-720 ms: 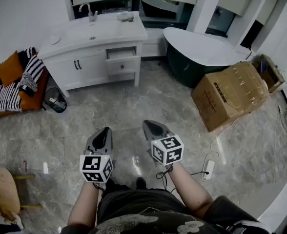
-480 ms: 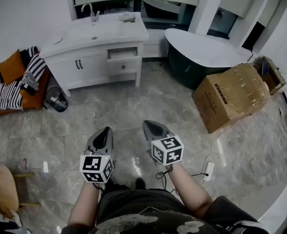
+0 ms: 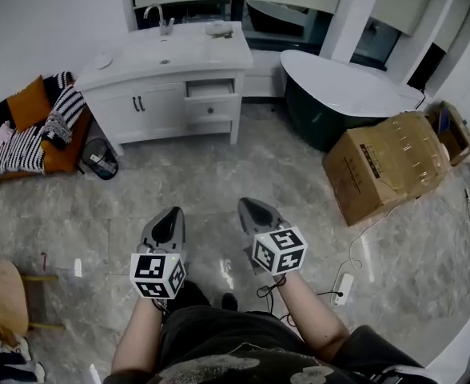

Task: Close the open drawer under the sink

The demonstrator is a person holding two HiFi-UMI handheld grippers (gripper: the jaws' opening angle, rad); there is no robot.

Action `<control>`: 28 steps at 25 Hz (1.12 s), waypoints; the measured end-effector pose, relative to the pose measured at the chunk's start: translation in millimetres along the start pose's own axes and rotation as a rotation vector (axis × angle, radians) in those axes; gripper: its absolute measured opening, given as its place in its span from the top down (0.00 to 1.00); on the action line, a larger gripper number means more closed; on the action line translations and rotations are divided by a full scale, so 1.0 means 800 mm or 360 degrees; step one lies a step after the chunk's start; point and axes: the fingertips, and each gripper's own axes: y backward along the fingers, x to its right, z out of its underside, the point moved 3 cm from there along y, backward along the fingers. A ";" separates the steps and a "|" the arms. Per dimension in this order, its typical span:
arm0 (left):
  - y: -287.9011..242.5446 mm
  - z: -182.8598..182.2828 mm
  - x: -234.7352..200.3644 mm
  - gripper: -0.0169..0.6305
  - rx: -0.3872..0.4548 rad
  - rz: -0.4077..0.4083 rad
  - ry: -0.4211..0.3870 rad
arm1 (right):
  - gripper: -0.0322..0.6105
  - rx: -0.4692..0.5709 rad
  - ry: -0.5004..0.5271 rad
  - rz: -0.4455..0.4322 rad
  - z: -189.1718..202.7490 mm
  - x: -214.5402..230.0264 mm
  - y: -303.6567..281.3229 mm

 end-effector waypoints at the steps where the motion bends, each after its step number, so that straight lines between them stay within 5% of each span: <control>1: 0.000 0.001 -0.003 0.94 -0.0005 -0.0008 -0.0003 | 0.90 -0.0005 -0.0013 0.0005 0.002 0.002 -0.002; 12: -0.085 0.006 -0.069 0.94 -0.0044 0.0026 0.0068 | 0.90 -0.0104 -0.0017 0.0100 0.010 0.039 -0.082; 28: -0.300 -0.038 -0.228 0.94 -0.0152 0.0134 0.0112 | 0.90 -0.0146 -0.0102 0.0314 -0.054 0.118 -0.308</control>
